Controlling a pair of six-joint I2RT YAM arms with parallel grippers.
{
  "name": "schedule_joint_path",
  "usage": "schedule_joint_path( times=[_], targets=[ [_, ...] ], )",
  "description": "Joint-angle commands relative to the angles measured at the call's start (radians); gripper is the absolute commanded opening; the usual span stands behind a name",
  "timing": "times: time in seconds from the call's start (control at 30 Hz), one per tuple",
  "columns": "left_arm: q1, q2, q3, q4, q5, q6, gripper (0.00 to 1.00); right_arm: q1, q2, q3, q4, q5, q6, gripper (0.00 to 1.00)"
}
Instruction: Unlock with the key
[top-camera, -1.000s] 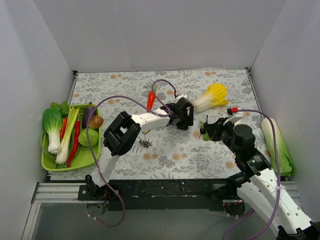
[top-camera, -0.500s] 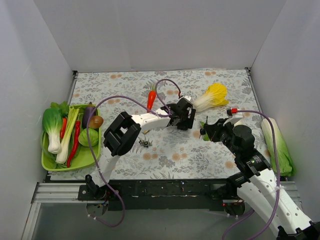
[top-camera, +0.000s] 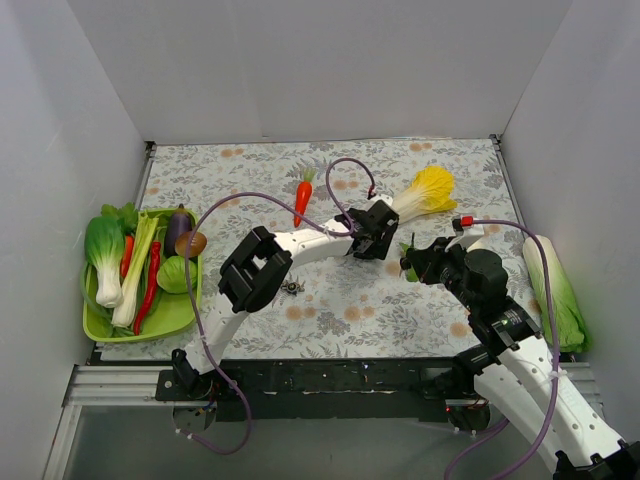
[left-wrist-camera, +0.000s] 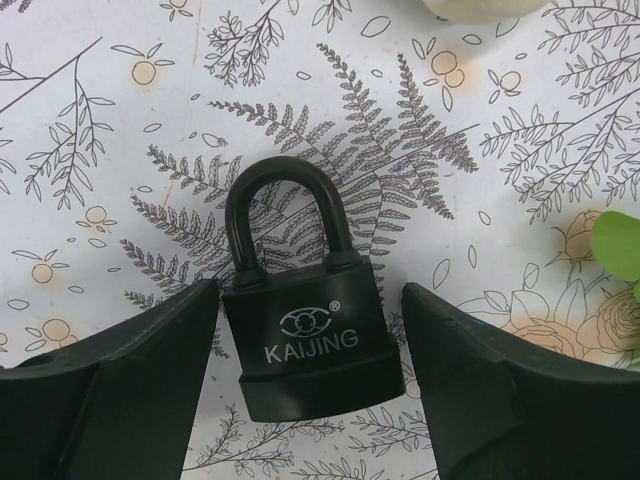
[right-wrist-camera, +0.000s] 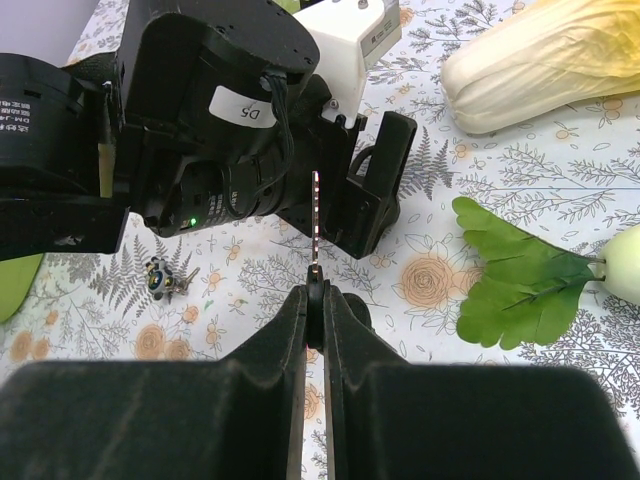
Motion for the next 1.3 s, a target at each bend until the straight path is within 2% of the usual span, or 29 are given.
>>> schedule_joint_path(
  times=[0.0,0.4,0.57,0.8,0.83,0.9,0.97,1.0,1.03,1.1,1.13,1.17,1.27],
  targets=[
    [-0.005,0.023,0.019,-0.113,-0.064,0.007,0.72,0.000,-0.012,-0.005,0.044,-0.006,0.014,0.01],
    [-0.007,0.022,0.042,-0.210,-0.027,-0.082,0.73,0.000,-0.001,-0.009,0.054,-0.012,0.019,0.01],
    [-0.007,0.017,0.024,-0.182,0.006,-0.076,0.70,0.000,0.001,-0.016,0.056,-0.012,0.022,0.01],
    [-0.005,0.028,0.034,-0.184,0.048,-0.067,0.50,0.000,-0.005,-0.020,0.050,-0.006,0.022,0.01],
    [-0.005,0.023,0.028,-0.184,0.045,-0.067,0.40,-0.001,-0.005,-0.020,0.047,-0.006,0.022,0.01],
    [-0.005,0.022,0.022,-0.182,0.042,-0.076,0.31,0.000,-0.007,-0.022,0.047,-0.005,0.022,0.01],
    [0.004,0.013,0.008,-0.179,0.057,-0.092,0.17,0.000,-0.007,-0.023,0.045,-0.005,0.020,0.01],
    [0.010,0.008,0.001,-0.171,0.075,-0.102,0.12,-0.001,-0.008,-0.023,0.044,-0.006,0.017,0.01],
    [0.019,-0.003,-0.012,-0.143,0.133,-0.113,0.02,0.000,-0.007,-0.023,0.041,-0.008,0.015,0.01],
    [0.062,-0.052,-0.077,-0.087,0.227,-0.170,0.00,0.000,-0.008,-0.020,0.035,-0.012,0.006,0.01],
    [0.081,-0.073,-0.106,-0.002,0.279,-0.193,0.00,0.000,-0.007,-0.019,0.031,-0.011,0.006,0.01],
    [0.119,-0.093,-0.143,0.040,0.387,-0.217,0.00,0.000,-0.008,-0.019,0.030,-0.015,0.005,0.01],
    [0.171,-0.174,-0.225,0.135,0.469,-0.285,0.00,0.000,-0.010,-0.012,0.030,-0.035,0.008,0.01]
  ],
)
